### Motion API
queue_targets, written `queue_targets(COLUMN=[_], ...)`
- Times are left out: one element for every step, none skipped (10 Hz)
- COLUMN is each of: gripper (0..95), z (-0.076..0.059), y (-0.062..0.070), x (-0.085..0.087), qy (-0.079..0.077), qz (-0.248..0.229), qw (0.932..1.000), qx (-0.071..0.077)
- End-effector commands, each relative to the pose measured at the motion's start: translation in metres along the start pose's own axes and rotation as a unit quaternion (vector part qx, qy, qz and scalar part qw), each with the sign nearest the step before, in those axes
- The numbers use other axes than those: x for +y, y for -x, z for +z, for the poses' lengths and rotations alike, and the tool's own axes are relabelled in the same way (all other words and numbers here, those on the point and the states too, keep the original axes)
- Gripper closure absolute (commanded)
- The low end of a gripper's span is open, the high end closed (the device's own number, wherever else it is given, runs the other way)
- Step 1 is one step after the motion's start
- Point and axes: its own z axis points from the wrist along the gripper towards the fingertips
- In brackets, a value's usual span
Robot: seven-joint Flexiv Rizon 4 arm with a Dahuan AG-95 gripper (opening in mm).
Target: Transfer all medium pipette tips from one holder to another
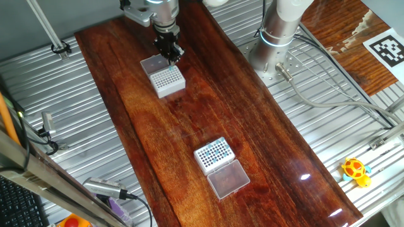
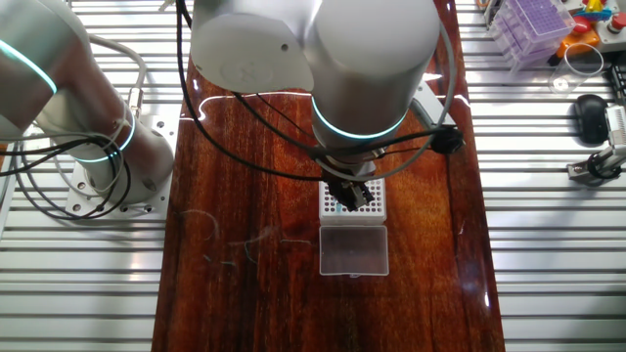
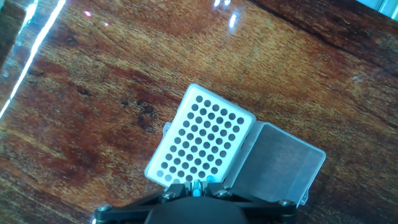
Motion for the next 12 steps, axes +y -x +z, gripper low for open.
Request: queue_targets(gripper=[95.0,95.0,76.0,76.0,76.0,76.0,76.0,76.0,76.0,76.0,76.0,76.0], z=[0.002,0.004,0.004,0.004,0.004,0.004,0.004,0.004,0.004,0.002,-0.002,-0.005], y=[0.001,0.001,0.001,0.001,0.001,0.001,0.001,0.004,0.010,0.021,0.035,0.051], x=[0.000,0.000,0.000,0.000,0.000,0.000,0.000,0.000,0.004,0.013,0.025,0.043], qy=[0.000,-0.001,-0.002,-0.002,-0.001,-0.001,-0.001,0.001,0.002,0.003,0.004,0.005], qz=[0.001,0.002,0.001,0.001,0.001,0.001,0.006,0.014,0.019,0.023,0.033,0.045], qw=[1.0000,1.0000,1.0000,1.0000,1.0000,1.0000,1.0000,0.9999,0.9998,0.9997,0.9994,0.9990], qx=[0.000,0.001,0.001,0.002,0.001,0.001,0.001,0.001,0.000,0.003,0.005,0.005])
